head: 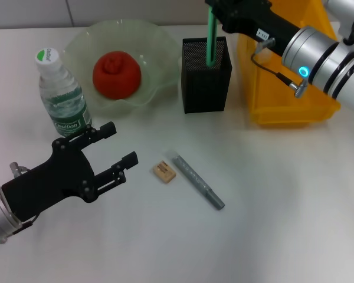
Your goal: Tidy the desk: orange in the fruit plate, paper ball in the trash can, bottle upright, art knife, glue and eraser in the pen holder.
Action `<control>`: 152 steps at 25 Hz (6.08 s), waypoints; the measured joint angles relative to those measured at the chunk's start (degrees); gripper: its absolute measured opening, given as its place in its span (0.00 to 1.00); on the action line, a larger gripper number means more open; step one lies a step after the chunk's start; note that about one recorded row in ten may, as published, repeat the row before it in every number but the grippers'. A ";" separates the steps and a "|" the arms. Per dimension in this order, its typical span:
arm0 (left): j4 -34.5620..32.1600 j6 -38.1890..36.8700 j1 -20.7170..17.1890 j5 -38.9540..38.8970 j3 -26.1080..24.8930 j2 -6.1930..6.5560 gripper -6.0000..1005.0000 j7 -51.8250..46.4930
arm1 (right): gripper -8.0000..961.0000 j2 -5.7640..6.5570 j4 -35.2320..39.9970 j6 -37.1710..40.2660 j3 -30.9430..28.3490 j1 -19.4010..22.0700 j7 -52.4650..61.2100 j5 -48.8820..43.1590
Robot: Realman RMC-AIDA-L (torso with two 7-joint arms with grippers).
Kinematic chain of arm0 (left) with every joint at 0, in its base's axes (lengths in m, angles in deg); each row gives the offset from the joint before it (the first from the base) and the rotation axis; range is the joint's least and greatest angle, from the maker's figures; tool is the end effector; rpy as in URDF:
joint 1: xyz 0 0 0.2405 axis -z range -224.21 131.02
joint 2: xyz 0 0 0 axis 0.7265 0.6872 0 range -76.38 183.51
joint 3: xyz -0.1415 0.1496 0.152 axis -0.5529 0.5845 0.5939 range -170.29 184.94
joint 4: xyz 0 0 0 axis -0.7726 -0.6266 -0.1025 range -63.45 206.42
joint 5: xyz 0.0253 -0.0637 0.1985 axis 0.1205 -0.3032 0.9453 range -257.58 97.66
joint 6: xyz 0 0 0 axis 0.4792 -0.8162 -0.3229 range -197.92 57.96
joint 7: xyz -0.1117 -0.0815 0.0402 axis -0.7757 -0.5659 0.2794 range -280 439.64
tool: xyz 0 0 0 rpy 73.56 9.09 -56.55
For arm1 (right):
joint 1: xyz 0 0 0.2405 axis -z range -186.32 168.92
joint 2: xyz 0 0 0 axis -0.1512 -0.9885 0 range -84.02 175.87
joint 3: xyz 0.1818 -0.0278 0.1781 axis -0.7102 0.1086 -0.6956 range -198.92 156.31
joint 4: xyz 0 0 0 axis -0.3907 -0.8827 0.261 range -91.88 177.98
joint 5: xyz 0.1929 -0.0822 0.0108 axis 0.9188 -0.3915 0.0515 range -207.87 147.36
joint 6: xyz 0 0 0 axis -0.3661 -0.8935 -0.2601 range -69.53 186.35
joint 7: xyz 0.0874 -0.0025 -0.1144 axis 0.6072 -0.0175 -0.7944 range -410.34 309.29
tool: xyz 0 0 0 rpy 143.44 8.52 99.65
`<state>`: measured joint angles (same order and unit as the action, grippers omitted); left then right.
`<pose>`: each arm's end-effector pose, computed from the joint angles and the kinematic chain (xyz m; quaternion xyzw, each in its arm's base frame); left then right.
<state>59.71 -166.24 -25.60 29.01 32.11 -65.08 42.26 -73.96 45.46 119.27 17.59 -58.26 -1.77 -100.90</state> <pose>-0.3024 0.2450 -0.0324 -0.8839 -0.1298 -0.3767 0.2450 0.1939 0.4216 -0.0542 -0.8186 0.2607 0.3869 0.3351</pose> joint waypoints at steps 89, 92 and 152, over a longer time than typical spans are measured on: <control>-4.34 -3.59 -0.58 -0.17 5.11 0.70 0.69 -7.56 | 0.80 2.57 27.40 27.76 14.55 19.94 25.61 -8.39; -4.50 -3.58 -0.59 -0.16 5.29 0.70 0.69 -7.64 | 0.80 2.82 29.67 28.39 14.63 18.71 29.86 -13.62; -7.47 2.03 -2.01 2.30 9.76 1.23 0.69 -6.82 | 0.78 0.00 30.19 3.58 50.30 -1.76 50.94 -39.47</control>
<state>52.23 -164.20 -27.61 31.31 41.87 -63.85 35.44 -73.96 75.65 122.85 67.89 -60.02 49.16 -140.38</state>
